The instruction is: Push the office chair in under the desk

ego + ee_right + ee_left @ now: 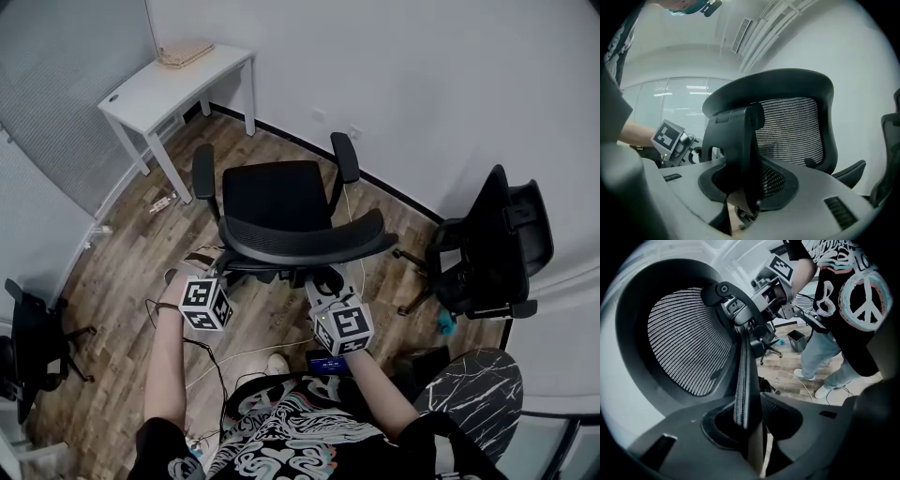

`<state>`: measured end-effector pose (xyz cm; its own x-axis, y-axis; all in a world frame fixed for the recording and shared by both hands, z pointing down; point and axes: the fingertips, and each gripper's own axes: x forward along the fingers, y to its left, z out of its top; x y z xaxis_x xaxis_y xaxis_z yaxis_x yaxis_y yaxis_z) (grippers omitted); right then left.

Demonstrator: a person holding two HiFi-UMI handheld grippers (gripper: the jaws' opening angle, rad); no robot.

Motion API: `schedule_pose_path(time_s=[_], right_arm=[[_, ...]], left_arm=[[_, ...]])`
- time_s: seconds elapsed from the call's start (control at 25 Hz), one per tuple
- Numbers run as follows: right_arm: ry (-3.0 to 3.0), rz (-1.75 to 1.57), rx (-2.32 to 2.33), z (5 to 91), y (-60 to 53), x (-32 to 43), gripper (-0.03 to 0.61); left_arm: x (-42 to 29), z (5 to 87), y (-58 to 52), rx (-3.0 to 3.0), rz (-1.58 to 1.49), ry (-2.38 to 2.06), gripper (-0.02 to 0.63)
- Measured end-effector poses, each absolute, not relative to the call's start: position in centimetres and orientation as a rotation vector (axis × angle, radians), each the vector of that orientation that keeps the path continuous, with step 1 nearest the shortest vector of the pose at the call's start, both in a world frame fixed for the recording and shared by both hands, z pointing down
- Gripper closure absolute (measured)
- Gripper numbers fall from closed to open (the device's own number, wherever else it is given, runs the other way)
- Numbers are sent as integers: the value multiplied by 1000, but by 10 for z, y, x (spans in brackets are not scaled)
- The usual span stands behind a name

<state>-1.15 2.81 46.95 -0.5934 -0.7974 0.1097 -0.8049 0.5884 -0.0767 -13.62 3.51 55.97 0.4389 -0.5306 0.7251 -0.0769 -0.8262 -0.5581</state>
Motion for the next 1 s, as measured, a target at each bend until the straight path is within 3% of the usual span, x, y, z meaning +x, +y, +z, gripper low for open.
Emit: schedule_pose_path(time_s=[1.0], right_arm=[[-2763,184,1318,469,13,-13,474]], left_arm=[[-135,558,21,-2253,-1378,526,471]])
